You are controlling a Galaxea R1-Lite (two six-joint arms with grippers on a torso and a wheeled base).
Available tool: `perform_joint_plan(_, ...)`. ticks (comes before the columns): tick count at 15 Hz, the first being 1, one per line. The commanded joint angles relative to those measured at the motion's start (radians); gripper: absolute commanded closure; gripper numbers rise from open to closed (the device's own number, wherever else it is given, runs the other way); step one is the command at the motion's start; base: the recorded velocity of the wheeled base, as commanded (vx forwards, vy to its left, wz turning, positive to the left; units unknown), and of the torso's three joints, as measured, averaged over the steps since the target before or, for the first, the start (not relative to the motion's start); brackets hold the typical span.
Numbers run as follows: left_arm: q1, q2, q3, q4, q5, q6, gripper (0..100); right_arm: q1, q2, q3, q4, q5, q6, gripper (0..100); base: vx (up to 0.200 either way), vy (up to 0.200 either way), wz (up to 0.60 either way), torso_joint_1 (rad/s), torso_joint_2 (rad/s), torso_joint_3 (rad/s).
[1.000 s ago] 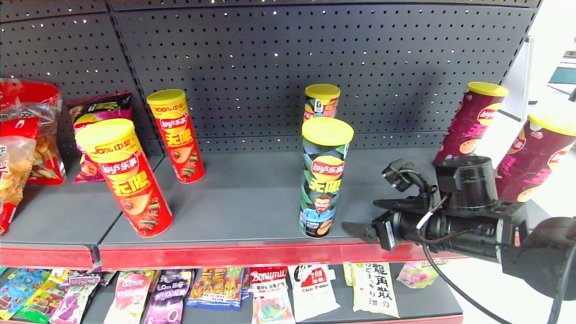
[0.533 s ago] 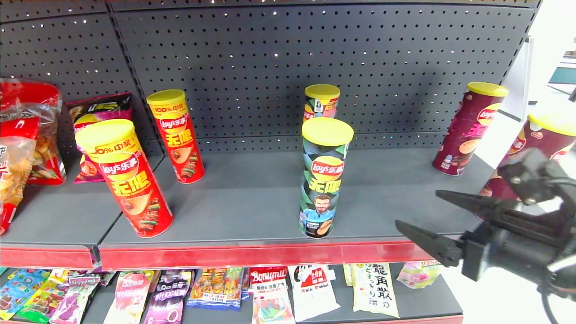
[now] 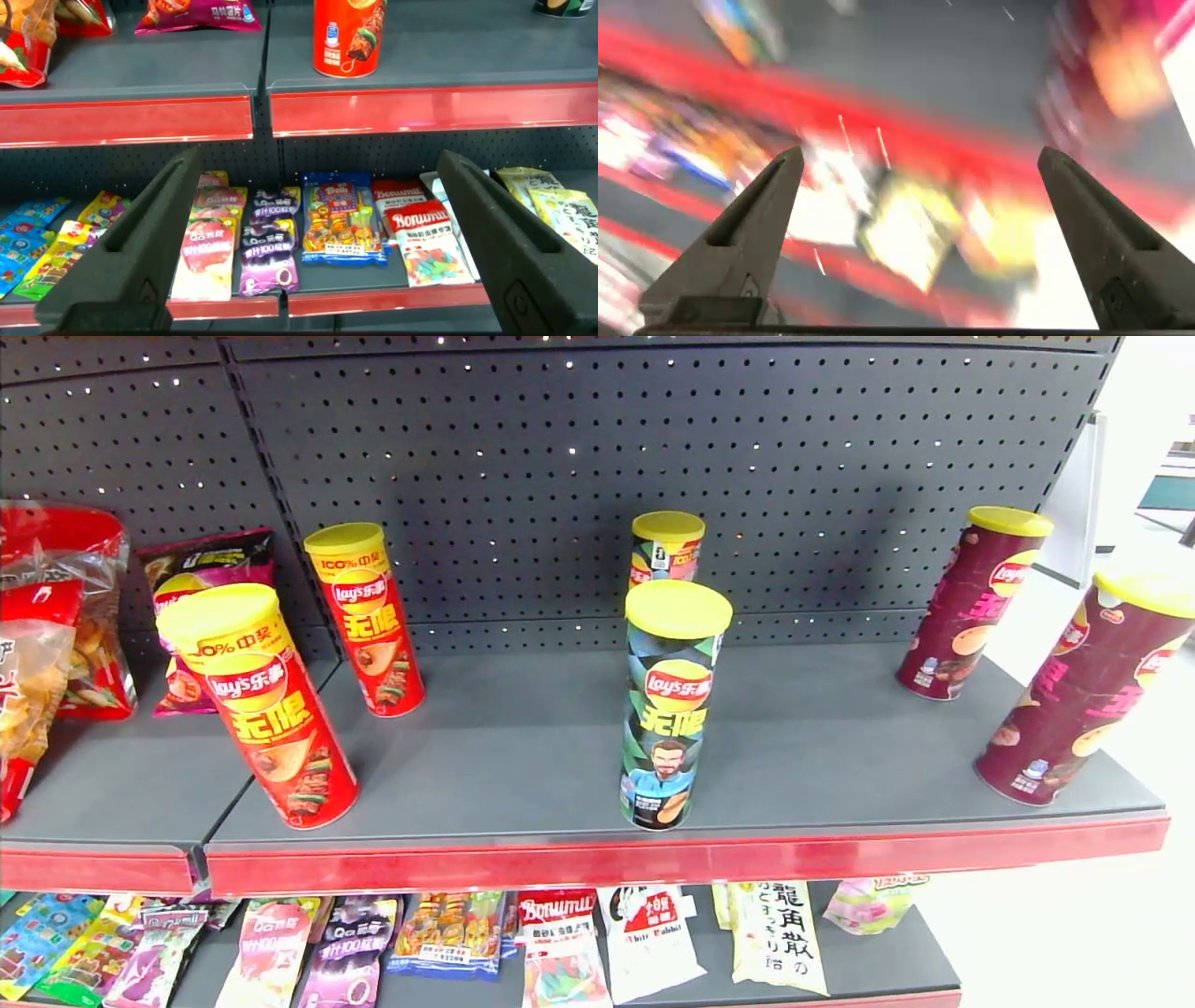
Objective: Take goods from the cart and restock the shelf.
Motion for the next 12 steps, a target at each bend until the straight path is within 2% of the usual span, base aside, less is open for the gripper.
perform_joint_plan(1, 0.001, 0.000, 0.000, 0.000, -0.002, -0.002, 0, -0.193, -0.333, -0.058, 0.283, -0.147, 0.046, 0, 0.000, 0.000, 0.00, 0.000, 0.00, 0.000)
perform_joint_plan(3, -0.001, 0.000, 0.000, 0.000, -0.002, -0.002, 0, -0.205, -0.333, -0.048, 0.297, -0.188, 0.074, 0, 0.000, 0.000, 0.00, 0.000, 0.00, 0.000)
perform_joint_plan(5, -0.001, 0.000, 0.000, 0.000, -0.003, 0.000, 0, -0.237, -0.184, -0.074, 0.277, -0.201, 0.081, 0, 0.000, 0.000, 0.00, 0.000, 0.00, 0.000)
perform_joint_plan(6, -0.001, 0.000, 0.000, 0.000, -0.003, -0.002, 0, -0.349, -0.037, -0.092, 0.242, -0.213, 0.109, 0, 0.000, 0.000, 0.00, 0.000, 0.00, 0.000)
perform_joint_plan(8, 0.001, 0.000, 0.000, 0.000, -0.002, -0.002, 0, -0.615, 0.020, -0.075, 0.233, -0.202, 0.104, 0, 0.000, 0.000, 0.00, 0.000, 0.00, 0.000)
perform_joint_plan(9, -0.001, 0.000, 0.000, 0.000, -0.003, -0.002, 0, -0.691, 0.003, -0.048, 0.226, -0.172, 0.100, 0, 0.000, 0.000, 0.00, 0.000, 0.00, 0.000)
perform_joint_plan(10, -0.001, 0.000, 0.000, 0.000, -0.003, -0.002, 0, -0.691, 0.003, -0.048, 0.226, -0.172, 0.100, 0, 0.000, 0.000, 0.00, 0.000, 0.00, 0.000)
perform_joint_plan(11, -0.001, 0.000, 0.000, 0.000, -0.002, -0.002, 0, -0.661, -0.241, 0.020, 0.199, 0.120, 0.097, 0, 0.000, 0.000, 0.00, 0.000, 0.00, 0.000)
perform_joint_plan(12, -0.001, 0.000, 0.000, 0.000, -0.002, -0.002, 0, -0.659, -0.232, 0.074, 0.107, 0.180, 0.108, 0, 0.000, 0.000, 0.00, 0.000, 0.00, 0.000)
